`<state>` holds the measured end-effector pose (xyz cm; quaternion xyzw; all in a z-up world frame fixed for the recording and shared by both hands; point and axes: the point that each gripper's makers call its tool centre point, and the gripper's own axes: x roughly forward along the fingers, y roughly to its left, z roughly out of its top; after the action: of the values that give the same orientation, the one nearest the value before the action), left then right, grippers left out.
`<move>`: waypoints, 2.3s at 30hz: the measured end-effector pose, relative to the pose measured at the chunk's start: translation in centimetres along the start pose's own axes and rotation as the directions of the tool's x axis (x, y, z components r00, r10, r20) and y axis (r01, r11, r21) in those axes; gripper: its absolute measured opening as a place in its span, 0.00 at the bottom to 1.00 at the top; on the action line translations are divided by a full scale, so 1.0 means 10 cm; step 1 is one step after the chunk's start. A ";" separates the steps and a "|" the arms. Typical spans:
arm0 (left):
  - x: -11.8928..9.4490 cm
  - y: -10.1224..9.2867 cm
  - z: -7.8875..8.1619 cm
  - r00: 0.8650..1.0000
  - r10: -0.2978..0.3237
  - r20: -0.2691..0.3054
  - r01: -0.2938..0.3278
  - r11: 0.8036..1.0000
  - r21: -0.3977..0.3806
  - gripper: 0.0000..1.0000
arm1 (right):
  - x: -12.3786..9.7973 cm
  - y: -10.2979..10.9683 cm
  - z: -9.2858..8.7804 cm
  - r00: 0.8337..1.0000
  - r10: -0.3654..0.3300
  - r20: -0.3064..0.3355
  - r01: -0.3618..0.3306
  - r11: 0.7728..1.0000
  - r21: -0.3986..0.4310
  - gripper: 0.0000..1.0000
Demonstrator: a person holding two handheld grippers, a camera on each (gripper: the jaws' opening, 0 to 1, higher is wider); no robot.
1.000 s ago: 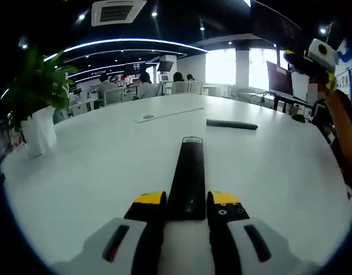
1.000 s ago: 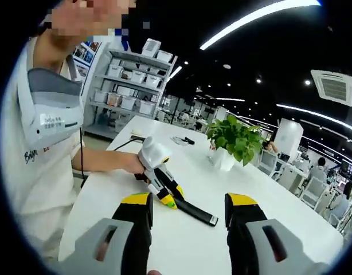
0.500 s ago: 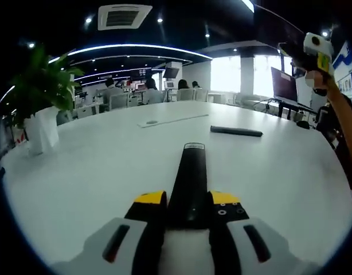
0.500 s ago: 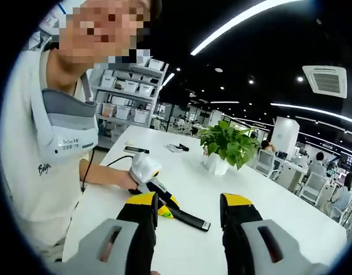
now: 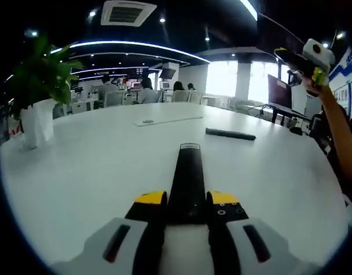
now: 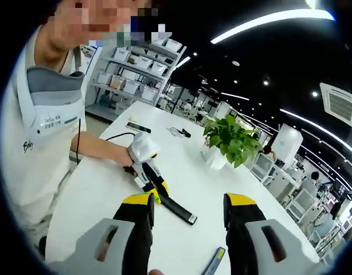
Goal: Pflip the remote and laser pointer to the front side, press the buttons, and align them neatly on the table
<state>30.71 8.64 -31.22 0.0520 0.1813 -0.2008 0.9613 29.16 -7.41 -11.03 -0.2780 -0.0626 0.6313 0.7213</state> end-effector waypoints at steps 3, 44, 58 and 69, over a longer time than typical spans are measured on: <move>0.00 0.00 -0.01 1.000 -0.002 -0.003 0.001 0.999 -0.034 0.30 | 0.03 -0.02 -0.06 1.000 0.002 -0.003 -0.002 1.000 0.013 0.51; -0.04 0.00 0.01 0.997 0.079 -0.005 -0.078 0.994 0.071 0.31 | 0.47 -0.07 -0.71 0.956 0.203 -0.212 -0.226 0.970 -0.092 0.50; -0.07 0.05 -0.02 0.998 0.069 -0.010 -0.069 0.998 -0.008 0.29 | 0.55 -0.06 -0.66 0.967 0.186 -0.177 -0.207 0.972 -0.110 0.50; -0.09 0.01 -0.04 0.999 0.047 -0.017 -0.048 0.999 -0.023 0.29 | 0.59 -0.04 -0.78 0.958 0.208 -0.198 -0.230 0.969 -0.094 0.49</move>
<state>29.84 9.12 -31.25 0.0468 0.1903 -0.1753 0.9648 34.08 -4.38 -18.93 -0.3827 0.0000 0.6737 0.6322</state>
